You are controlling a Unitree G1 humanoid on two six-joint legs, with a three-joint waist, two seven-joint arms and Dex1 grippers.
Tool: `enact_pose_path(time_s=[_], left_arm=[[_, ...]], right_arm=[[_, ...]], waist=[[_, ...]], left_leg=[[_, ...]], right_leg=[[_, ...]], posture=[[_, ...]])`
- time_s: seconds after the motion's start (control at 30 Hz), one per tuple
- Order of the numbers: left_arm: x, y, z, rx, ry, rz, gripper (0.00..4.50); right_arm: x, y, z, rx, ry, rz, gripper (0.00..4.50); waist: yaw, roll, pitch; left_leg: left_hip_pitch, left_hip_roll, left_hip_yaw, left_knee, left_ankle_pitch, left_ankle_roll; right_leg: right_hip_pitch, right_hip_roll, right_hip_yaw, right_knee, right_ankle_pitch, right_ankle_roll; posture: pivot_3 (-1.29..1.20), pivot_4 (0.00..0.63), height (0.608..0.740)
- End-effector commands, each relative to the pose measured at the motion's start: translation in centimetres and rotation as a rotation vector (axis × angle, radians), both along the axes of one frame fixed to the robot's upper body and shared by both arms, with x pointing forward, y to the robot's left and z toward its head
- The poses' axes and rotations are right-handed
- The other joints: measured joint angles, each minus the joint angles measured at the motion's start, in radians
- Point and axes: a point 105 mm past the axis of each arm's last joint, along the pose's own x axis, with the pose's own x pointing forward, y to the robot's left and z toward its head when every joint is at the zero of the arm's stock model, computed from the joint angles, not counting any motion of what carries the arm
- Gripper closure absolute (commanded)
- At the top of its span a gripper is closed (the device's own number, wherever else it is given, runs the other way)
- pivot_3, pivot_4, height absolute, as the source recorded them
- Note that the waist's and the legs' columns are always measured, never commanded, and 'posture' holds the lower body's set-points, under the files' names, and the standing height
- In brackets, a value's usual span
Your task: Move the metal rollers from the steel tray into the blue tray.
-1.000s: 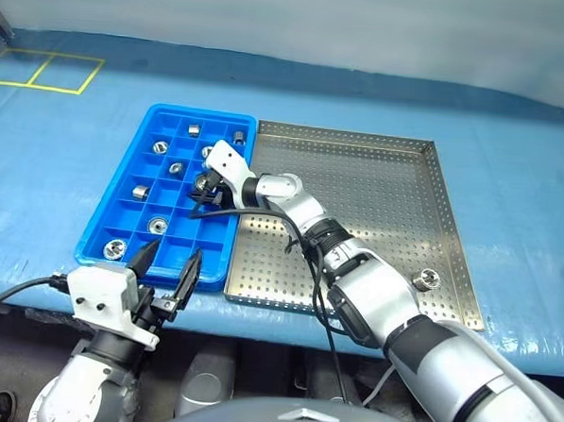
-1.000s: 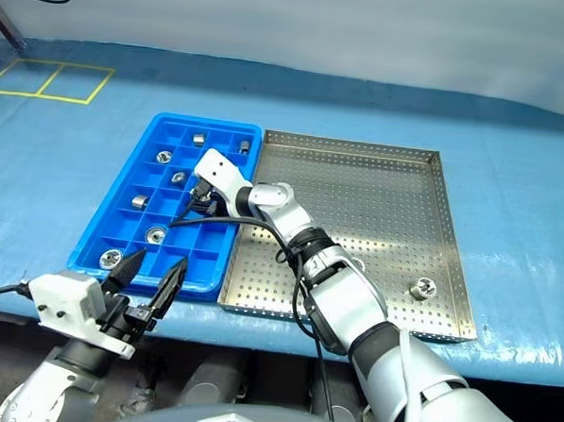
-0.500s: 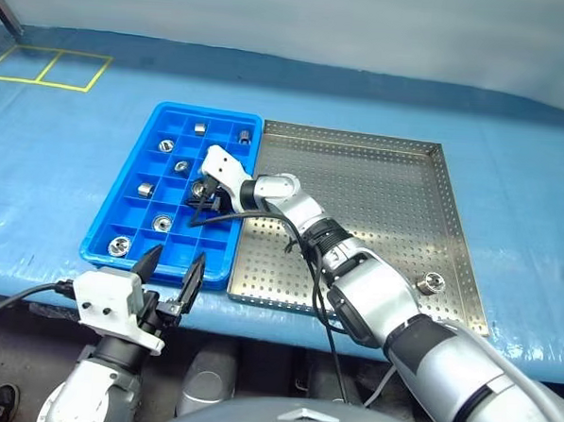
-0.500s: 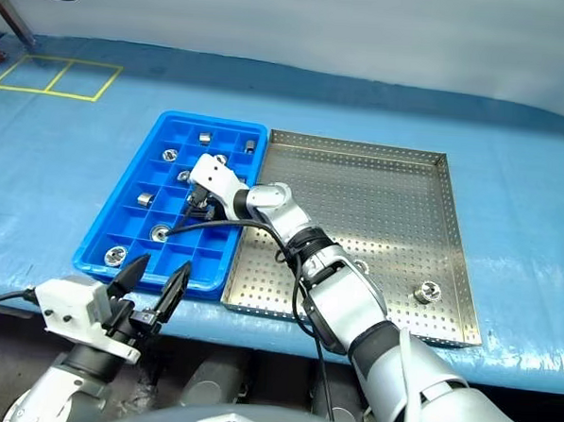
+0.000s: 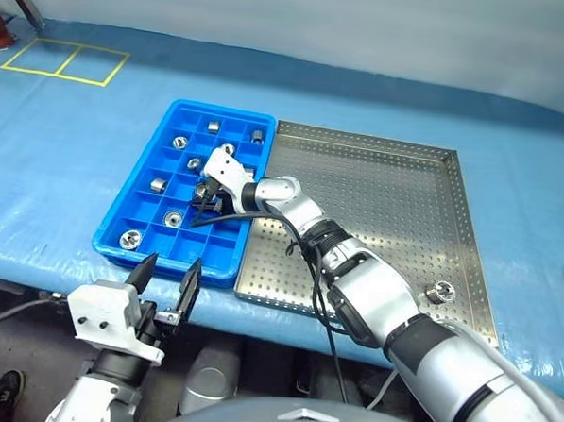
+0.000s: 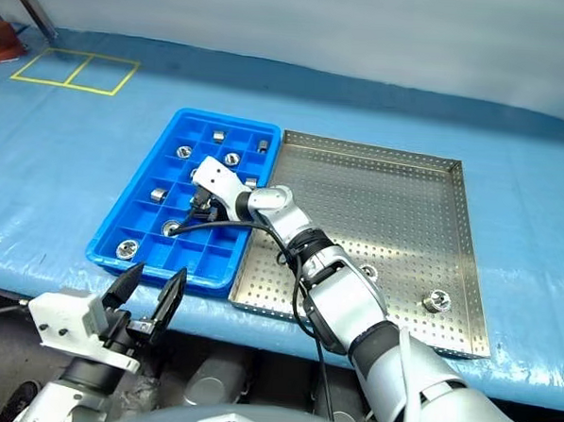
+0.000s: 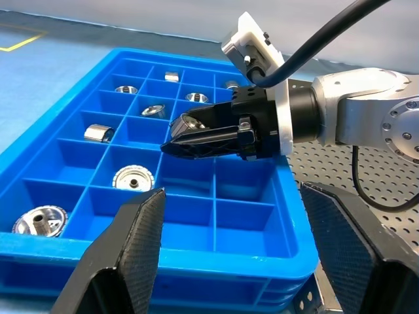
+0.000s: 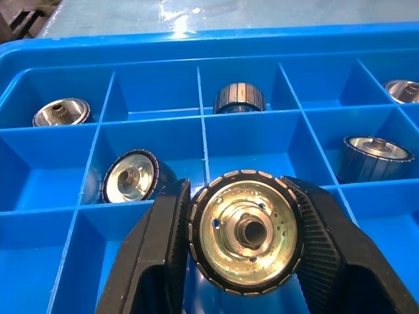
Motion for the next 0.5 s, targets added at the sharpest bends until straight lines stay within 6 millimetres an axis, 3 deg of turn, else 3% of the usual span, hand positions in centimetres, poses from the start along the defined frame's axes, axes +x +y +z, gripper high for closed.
enact_pose_path(time_s=[0.03, 0.23, 0.37, 0.5], left_arm=[[-0.4, -0.1, 1.4, -0.007, -0.059, 0.015, 0.89], [-0.1, -0.1, 1.5, -0.001, -0.068, -0.001, 0.89], [0.4, -0.3, 1.7, 0.002, -0.075, -0.026, 0.89], [0.9, -0.6, 1.8, 0.001, -0.077, -0.069, 0.89]], right_arm=[[-5.6, 8.2, 3.1, 0.114, 0.010, 0.198, 2.69], [-4.5, 7.8, 4.1, 0.149, -0.032, 0.139, 0.76], [-3.7, 7.3, 4.7, 0.170, -0.048, 0.109, 0.76], [-3.3, 6.7, 7.1, 0.253, -0.092, 0.124, 0.76]], waist=[[0.008, 0.000, 0.000], [0.029, 0.002, 0.002], [0.034, 0.002, 0.002], [0.028, 0.002, 0.003]], left_leg=[[0.000, 0.000, 0.000, 0.000, 0.000, 0.000], [-0.001, 0.001, 0.000, 0.000, 0.000, 0.000], [-0.001, 0.000, 0.000, 0.000, 0.000, 0.000], [-0.002, 0.000, 0.000, 0.000, 0.000, -0.001]], right_leg=[[0.000, 0.000, 0.000, 0.000, 0.000, 0.000], [-0.001, 0.002, -0.001, 0.000, -0.001, 0.000], [-0.001, 0.002, -0.001, 0.000, 0.000, 0.000], [-0.001, 0.002, -0.001, 0.000, 0.000, 0.000]], posture=[[0.58, 0.150, 0.740], [0.54, 0.150, 0.740], [0.51, 0.150, 0.740], [0.46, 0.150, 0.740]])
